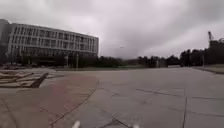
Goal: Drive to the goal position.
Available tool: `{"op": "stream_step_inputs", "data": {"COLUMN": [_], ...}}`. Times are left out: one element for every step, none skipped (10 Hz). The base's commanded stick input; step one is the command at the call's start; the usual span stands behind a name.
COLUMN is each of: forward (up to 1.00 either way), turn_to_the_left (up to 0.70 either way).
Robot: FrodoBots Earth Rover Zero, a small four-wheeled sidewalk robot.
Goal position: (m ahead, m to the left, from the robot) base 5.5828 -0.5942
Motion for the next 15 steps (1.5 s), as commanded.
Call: {"op": "stream_step_inputs", "data": {"forward": [0.7, 0.7, 0.7, 0.7, 0.7, 0.7, 0.7, 0.7, 0.7, 0.7, 0.7, 0.7, 0.7, 0.7, 0.7], "turn_to_the_left": [0.0, 0.0, 0.0, 0.0, 0.0, 0.0, 0.0, 0.0, 0.0, 0.0, 0.0, 0.0, 0.0, 0.0, 0.0]}}
